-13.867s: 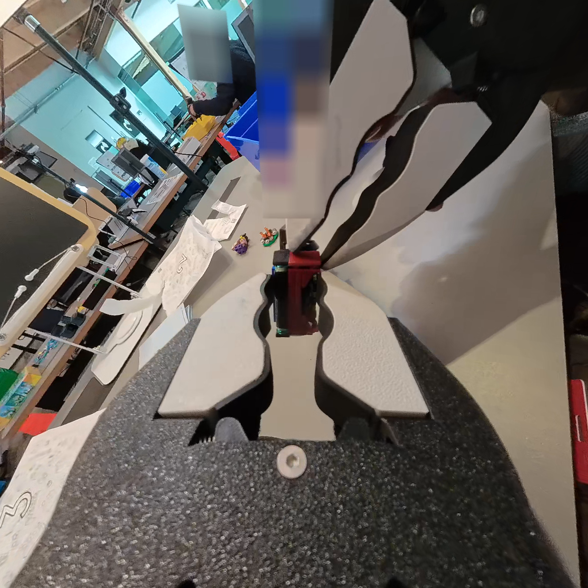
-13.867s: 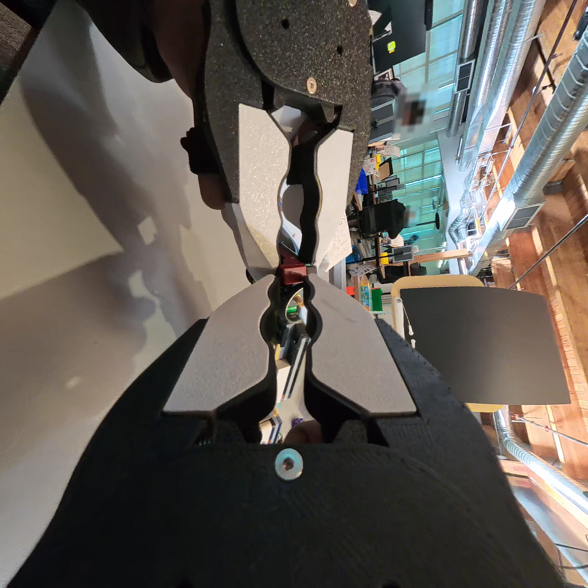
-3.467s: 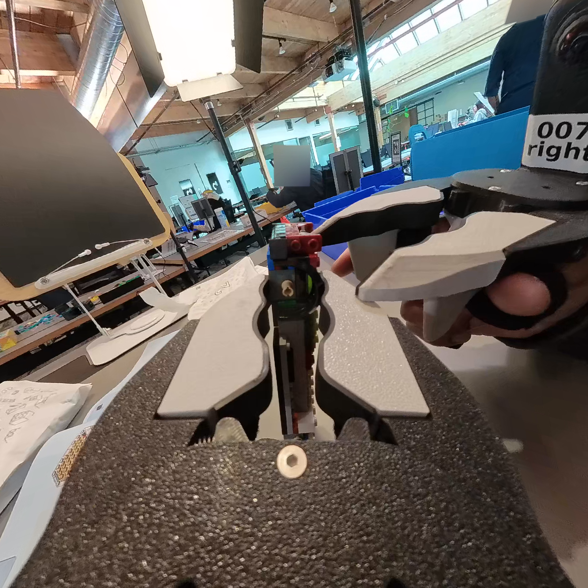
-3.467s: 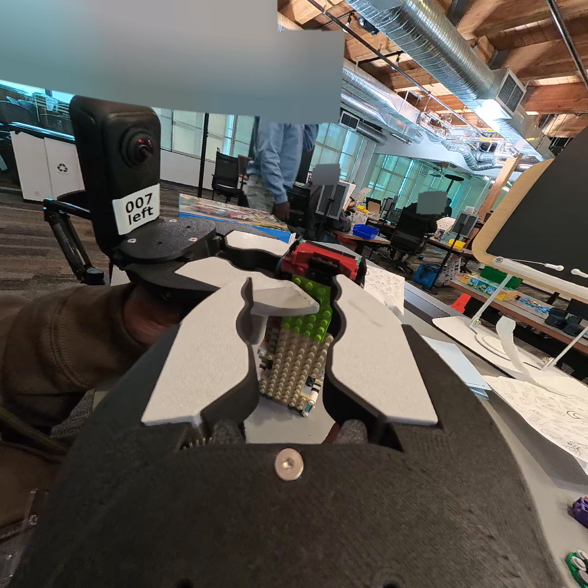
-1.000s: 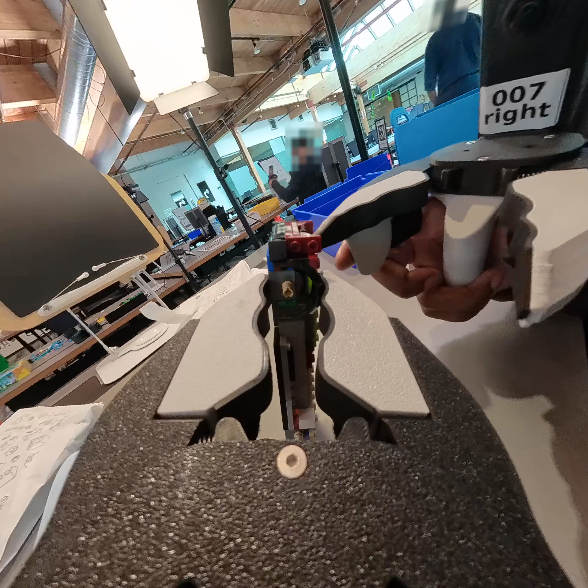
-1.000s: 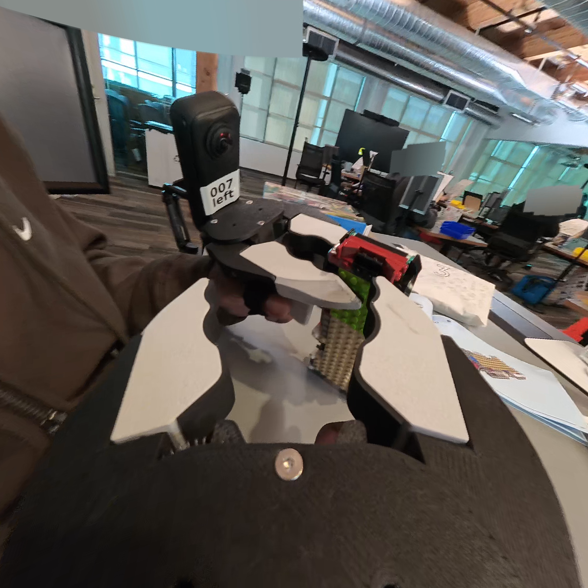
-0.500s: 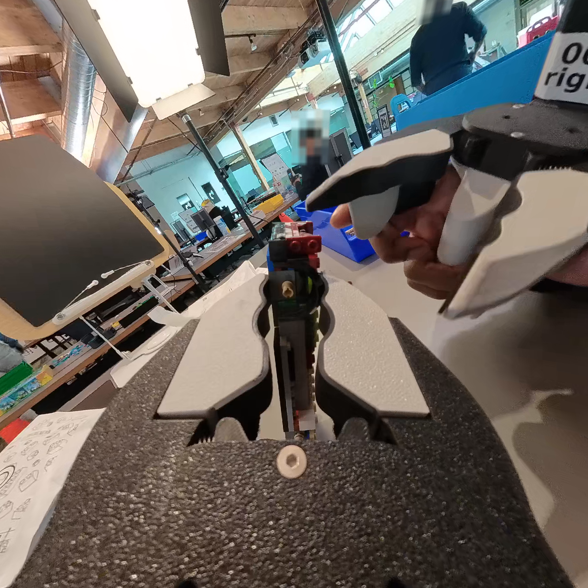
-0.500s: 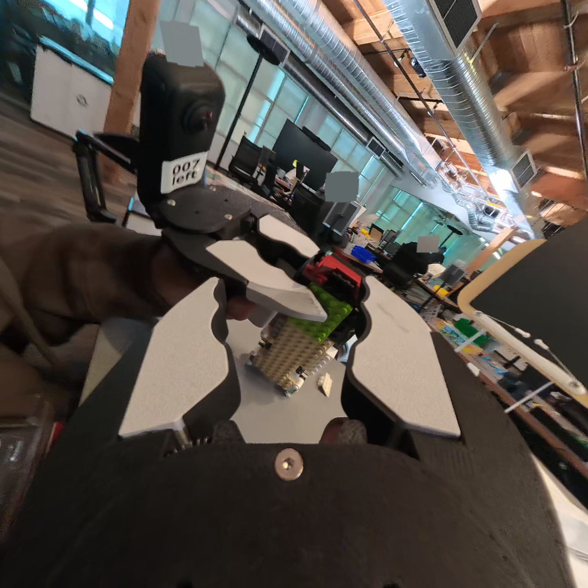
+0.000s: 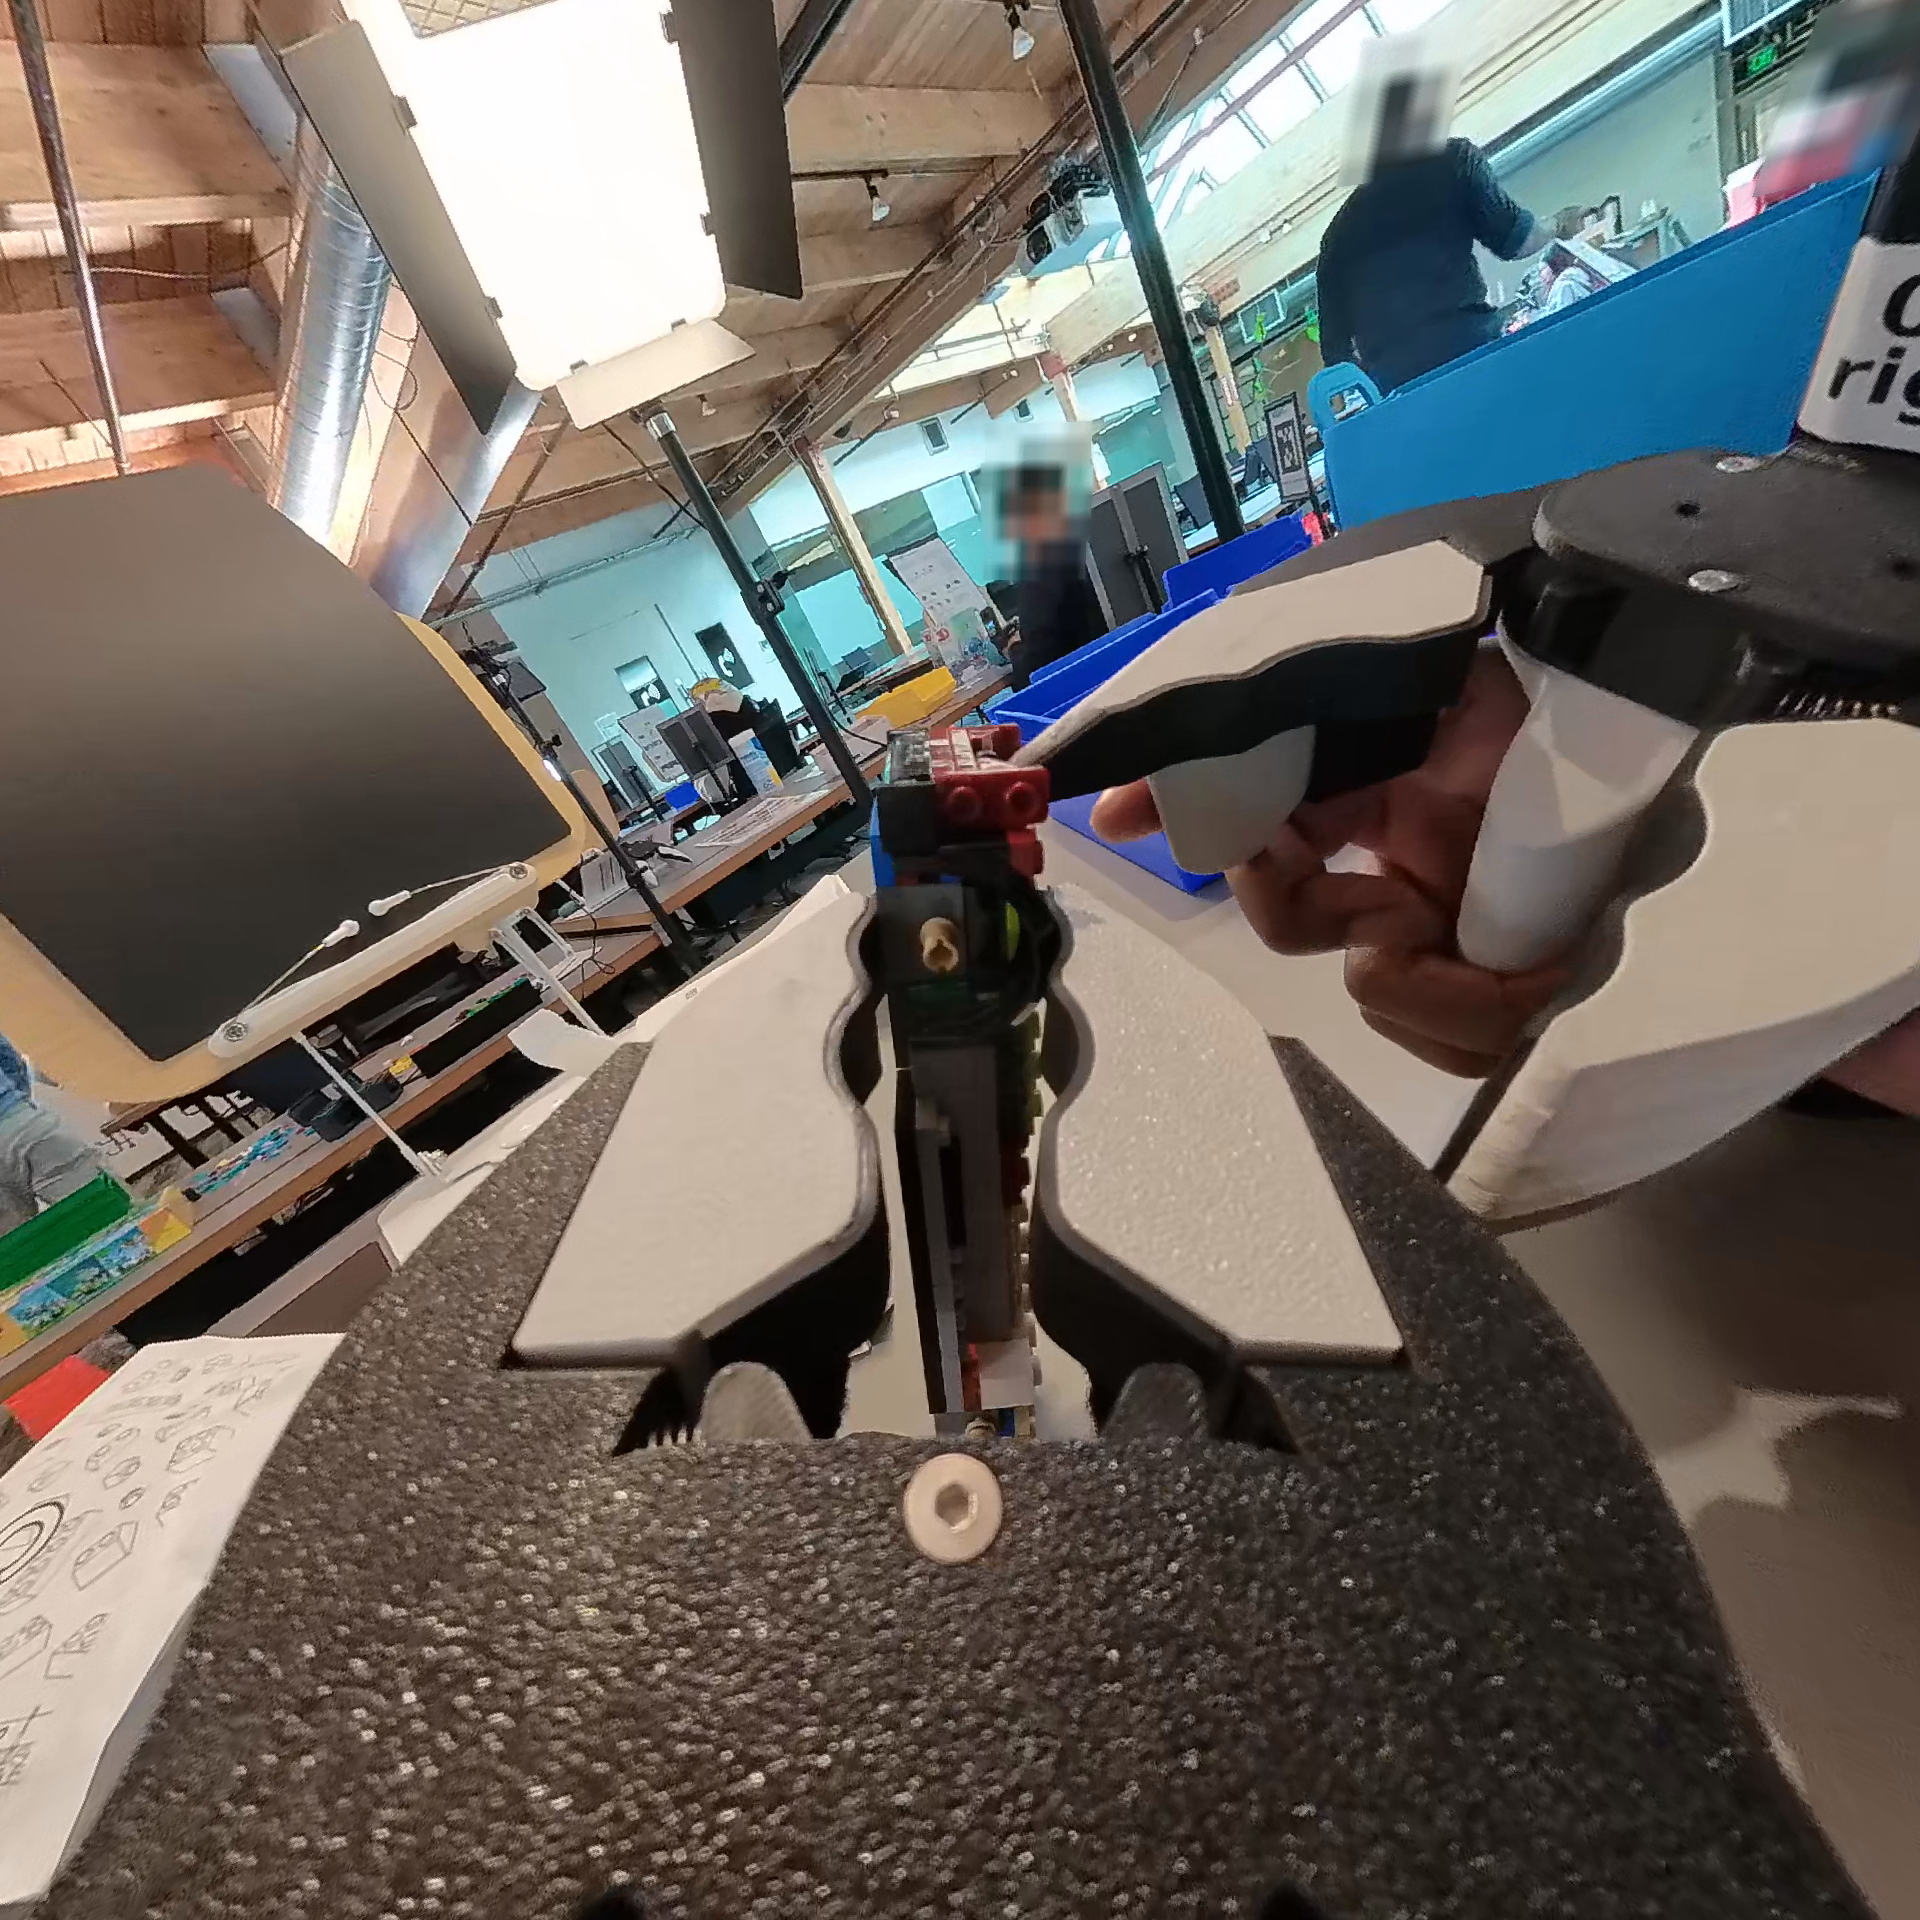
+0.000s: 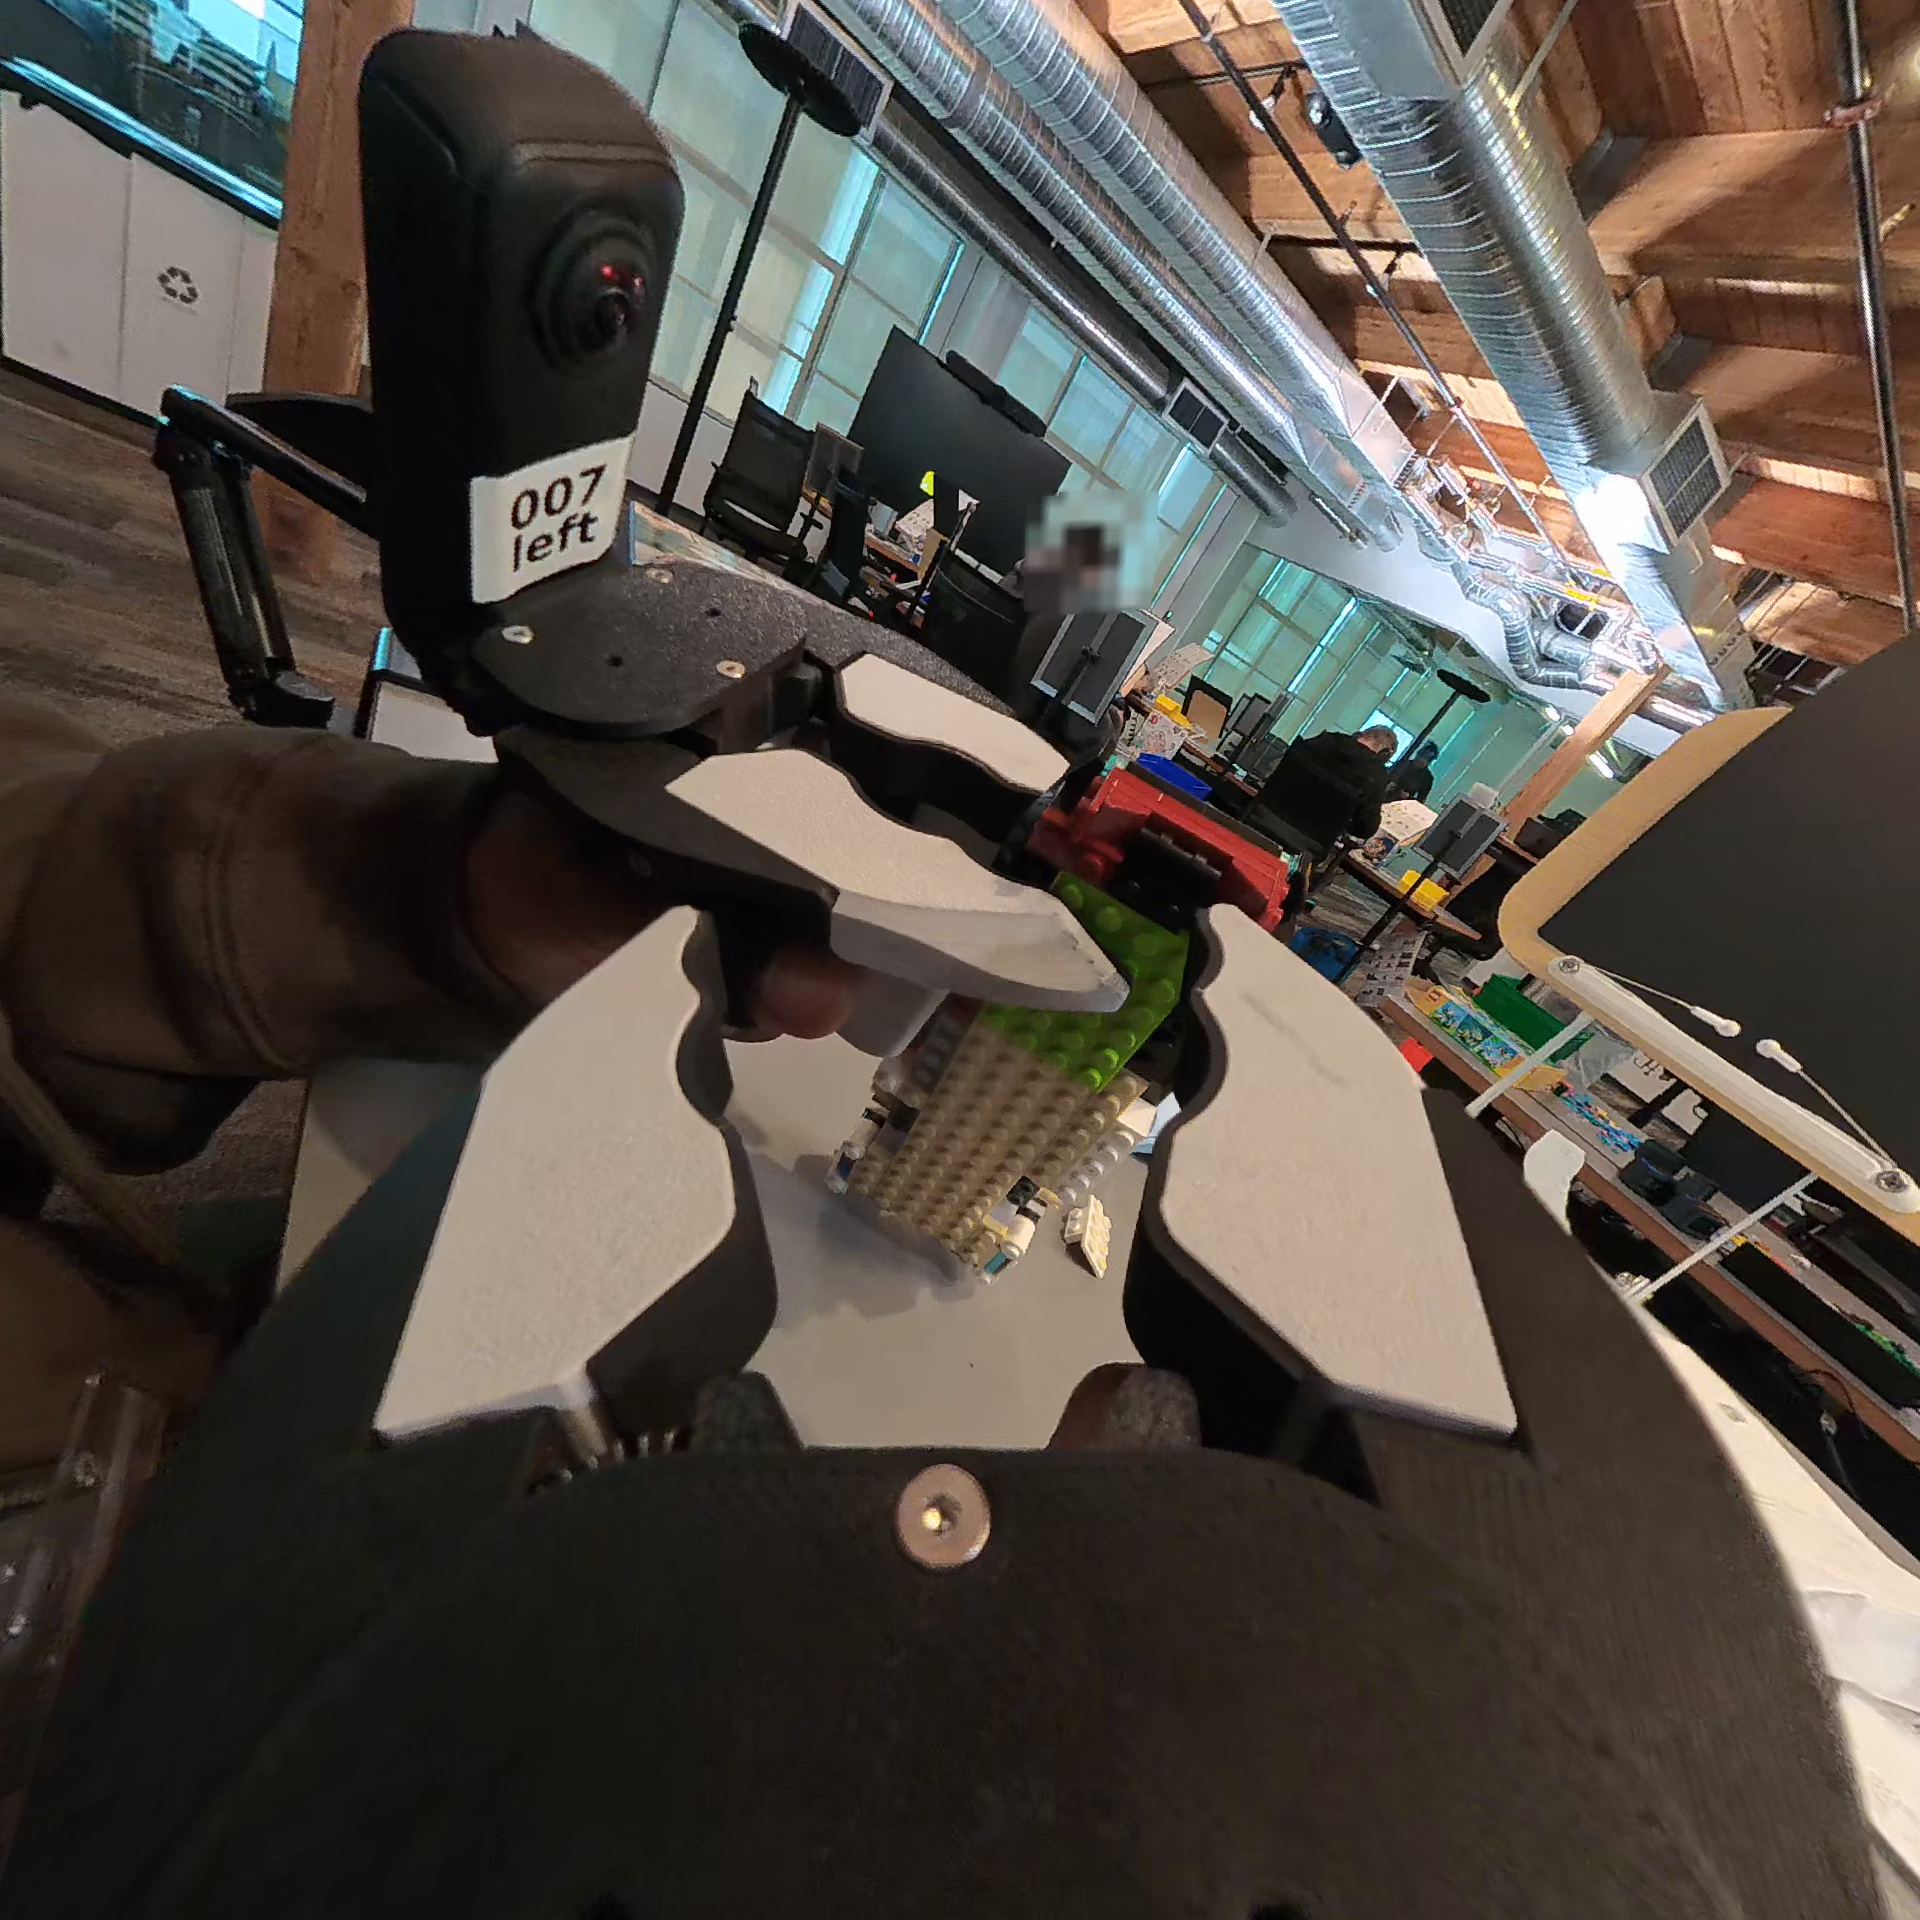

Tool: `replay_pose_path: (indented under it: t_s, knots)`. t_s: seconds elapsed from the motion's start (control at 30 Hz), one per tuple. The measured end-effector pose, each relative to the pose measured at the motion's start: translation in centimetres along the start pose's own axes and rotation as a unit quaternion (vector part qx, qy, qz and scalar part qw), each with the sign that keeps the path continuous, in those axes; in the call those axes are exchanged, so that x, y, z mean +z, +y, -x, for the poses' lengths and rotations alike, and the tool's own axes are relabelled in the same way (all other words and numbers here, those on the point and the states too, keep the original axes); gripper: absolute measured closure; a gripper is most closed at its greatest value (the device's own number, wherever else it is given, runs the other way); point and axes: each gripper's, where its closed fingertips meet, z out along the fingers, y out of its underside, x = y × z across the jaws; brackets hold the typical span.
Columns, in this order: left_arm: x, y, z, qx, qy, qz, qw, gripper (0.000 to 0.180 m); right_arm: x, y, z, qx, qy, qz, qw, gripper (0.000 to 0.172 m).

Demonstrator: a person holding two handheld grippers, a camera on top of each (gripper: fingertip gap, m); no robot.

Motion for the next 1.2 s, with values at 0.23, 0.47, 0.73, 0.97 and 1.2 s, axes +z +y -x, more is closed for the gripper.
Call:
replay_pose_path:
  t_s: [0.23,0.47,0.73,0.97,1.2]
  knots:
    - [0.0,0.1,0.1,0.026,-0.017,0.005,1.000,0.154,0.1,-0.3,0.4,0.035,-0.010,-0.008,0.999,0.078]
    - [0.0,0.5,0.3,0.068,-0.043,0.019,0.997,0.154,0.3,0.1,0.7,0.031,-0.015,0.009,0.999,0.074]
    - [-0.1,0.6,0.1,0.064,-0.026,0.021,0.997,0.154,-0.2,0.5,1.2,0.010,-0.042,0.019,0.999,0.073]
    - [0.1,0.8,0.6,0.045,-0.025,0.027,0.998,0.154,-0.6,2.8,6.0,-0.119,-0.132,0.066,0.982,0.099]
    - [-0.1,0.4,0.5,0.044,-0.023,0.017,0.999,0.154,-0.8,0.8,1.9,-0.120,-0.019,0.013,0.993,0.095]
